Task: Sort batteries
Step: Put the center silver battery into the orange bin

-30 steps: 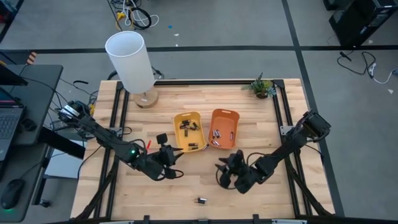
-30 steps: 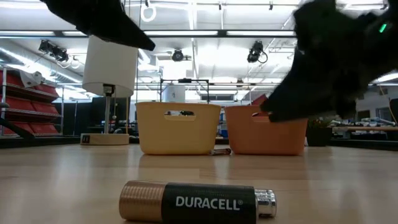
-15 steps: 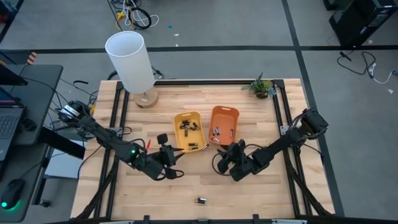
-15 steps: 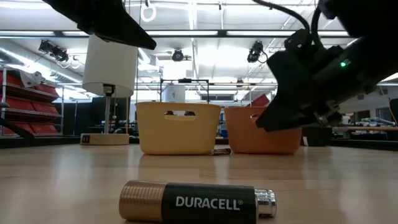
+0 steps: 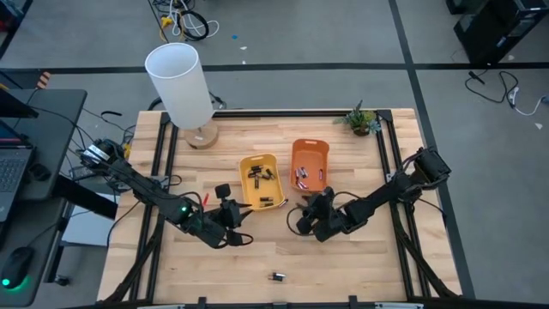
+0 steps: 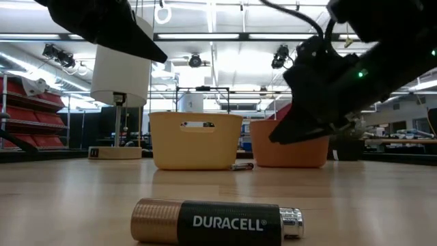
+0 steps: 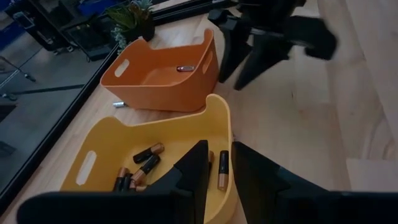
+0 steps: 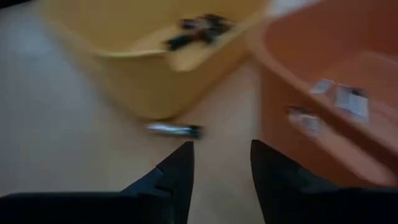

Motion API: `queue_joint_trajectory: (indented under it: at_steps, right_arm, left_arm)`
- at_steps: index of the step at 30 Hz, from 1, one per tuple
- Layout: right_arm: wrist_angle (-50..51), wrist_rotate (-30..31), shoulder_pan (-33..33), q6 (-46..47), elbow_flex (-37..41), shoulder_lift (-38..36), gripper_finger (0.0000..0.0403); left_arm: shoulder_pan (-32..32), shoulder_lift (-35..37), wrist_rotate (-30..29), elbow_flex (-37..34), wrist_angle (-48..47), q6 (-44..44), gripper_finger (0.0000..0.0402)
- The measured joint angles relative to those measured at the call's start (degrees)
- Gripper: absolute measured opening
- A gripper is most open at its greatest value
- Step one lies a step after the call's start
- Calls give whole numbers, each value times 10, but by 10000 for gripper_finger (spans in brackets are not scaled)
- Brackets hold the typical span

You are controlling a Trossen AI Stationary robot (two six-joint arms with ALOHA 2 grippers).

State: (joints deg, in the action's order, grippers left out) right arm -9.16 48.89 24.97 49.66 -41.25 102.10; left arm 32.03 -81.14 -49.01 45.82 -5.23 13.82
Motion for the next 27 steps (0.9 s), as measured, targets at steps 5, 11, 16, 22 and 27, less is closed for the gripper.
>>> queue_joint_trajectory:
  at_steps: [5, 11, 16, 22, 27]
  right_arm:
    - [-38, -28, 9, -59, 0, 0, 193]
    - [-40, -100, 49, 17, 0, 0, 249]
    - [2, -92, 110, 48, -1, 0, 244]
    - [82, -94, 155, 117, 0, 0, 224]
    - [17, -49, 149, 71, 0, 50, 214]
  left_arm:
    - [-1, 0, 0, 0, 0, 2, 85]
    - [-1, 0, 9, 0, -3, 3, 85]
    - [-1, 0, 9, 0, -27, 19, 85]
    - [-2, 0, 8, 0, -71, 61, 85]
    - [-7, 0, -4, 0, -54, 59, 85]
